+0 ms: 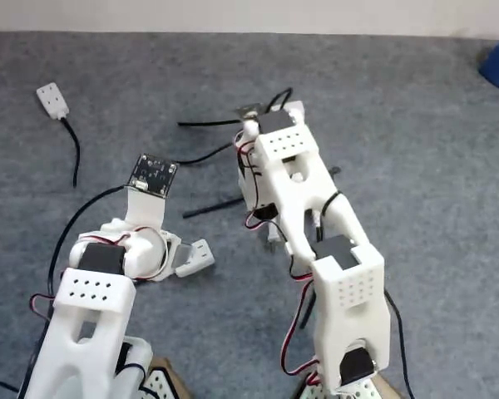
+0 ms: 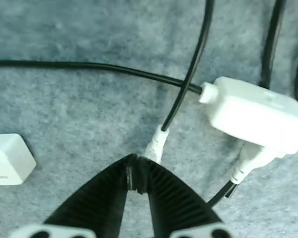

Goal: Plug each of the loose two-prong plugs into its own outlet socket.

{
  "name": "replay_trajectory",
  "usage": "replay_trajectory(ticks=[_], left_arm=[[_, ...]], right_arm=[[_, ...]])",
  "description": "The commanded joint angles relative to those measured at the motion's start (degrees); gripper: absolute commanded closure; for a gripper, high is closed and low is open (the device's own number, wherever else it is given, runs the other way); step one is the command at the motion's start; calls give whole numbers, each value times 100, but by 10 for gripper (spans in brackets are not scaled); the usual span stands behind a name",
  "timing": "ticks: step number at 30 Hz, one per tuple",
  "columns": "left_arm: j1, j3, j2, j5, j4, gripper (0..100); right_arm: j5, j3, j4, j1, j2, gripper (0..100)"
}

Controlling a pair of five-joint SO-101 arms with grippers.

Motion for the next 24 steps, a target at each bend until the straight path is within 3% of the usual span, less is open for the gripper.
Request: replay_trajectory(ticks=[1,24], left_arm=[[48,-31,-13,35,-97,729],[171,-22,-13,35,-88,729]], right_arm=[[79,-215,40,171,-154,955],[97,-365,-303,136,611,940]])
